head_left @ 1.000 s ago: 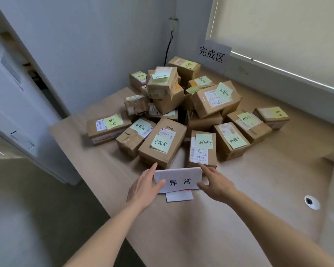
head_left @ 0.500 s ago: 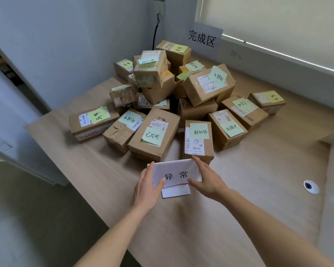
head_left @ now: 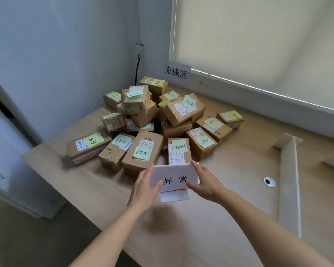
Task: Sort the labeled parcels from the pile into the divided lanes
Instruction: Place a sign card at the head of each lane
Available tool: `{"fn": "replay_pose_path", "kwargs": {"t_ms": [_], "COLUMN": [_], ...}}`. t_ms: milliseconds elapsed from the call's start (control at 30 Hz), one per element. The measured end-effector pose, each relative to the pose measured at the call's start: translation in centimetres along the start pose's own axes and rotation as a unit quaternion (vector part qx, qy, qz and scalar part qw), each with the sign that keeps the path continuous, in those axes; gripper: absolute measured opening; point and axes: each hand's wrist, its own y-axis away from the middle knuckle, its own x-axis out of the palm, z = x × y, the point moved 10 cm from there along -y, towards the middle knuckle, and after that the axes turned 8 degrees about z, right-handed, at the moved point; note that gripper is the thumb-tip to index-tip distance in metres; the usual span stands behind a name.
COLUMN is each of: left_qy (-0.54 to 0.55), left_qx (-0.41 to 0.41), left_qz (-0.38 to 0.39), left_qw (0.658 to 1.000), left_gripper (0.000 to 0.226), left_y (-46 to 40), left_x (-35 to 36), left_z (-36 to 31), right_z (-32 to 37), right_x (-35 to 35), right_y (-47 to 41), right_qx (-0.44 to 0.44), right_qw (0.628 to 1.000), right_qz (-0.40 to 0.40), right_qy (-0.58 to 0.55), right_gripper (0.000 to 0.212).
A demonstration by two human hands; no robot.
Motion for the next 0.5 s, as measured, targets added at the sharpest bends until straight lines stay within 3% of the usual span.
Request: {"fn": "replay_pose_path", "kwargs": {"t_ms": [500], "left_qy": [-0.041], "left_qx": [0.265], "left_qz": [-0.029], "left_qw": [0.963], "left_gripper": [0.071], "left_y": [17.0], "left_x": [-8.3], "left_z": [-33.3], "right_z": [2.8], "right_x": [-23.3], "right_y": [34.6], "right_qx": [0.032], "right_qw": [0.973], "right_qz": [-0.227], "right_qy": [0.025], "right_gripper": [0.086]}}
